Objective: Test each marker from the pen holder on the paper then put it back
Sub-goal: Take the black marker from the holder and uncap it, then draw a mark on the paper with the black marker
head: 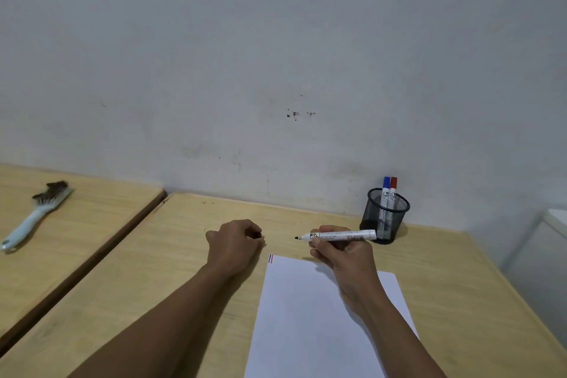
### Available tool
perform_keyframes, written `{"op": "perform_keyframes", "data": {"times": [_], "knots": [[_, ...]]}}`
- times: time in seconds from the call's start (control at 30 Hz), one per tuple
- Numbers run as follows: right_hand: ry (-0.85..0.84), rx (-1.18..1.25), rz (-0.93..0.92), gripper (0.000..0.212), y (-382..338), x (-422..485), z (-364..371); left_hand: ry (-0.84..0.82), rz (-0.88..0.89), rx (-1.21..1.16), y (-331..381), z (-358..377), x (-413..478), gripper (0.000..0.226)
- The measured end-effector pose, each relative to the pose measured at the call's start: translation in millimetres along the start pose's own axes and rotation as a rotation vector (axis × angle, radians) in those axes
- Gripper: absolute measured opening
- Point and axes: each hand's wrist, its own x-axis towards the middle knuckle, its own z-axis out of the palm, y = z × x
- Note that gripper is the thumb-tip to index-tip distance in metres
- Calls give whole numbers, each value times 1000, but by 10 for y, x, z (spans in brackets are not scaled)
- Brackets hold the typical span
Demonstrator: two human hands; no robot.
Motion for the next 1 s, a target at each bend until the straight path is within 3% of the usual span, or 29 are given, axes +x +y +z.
{"op": "perform_keyframes", "data": {"times": [0.17, 0.3, 0.4, 0.47, 0.57, 1.0], "knots": [[-35, -104, -1, 14, 11, 77, 72, 7, 13, -17, 10, -48, -54, 48], [-72, -238, -25, 9, 3, 104, 198, 55, 68, -6, 118, -161, -425, 40], [-126, -416, 3, 12, 381, 255, 380, -201, 77, 145, -220, -75, -522, 50], [-121, -499, -17, 12, 356, 257, 395, -268, 130, 141, -244, -95, -541, 59], [-111, -534, -32, 13, 354, 282, 385, -270, 222, 200, -151, -169, -535, 62], [-118, -635, -64, 15, 530, 349, 315, -373, 238, 194, -187, -243, -471, 54]]}}
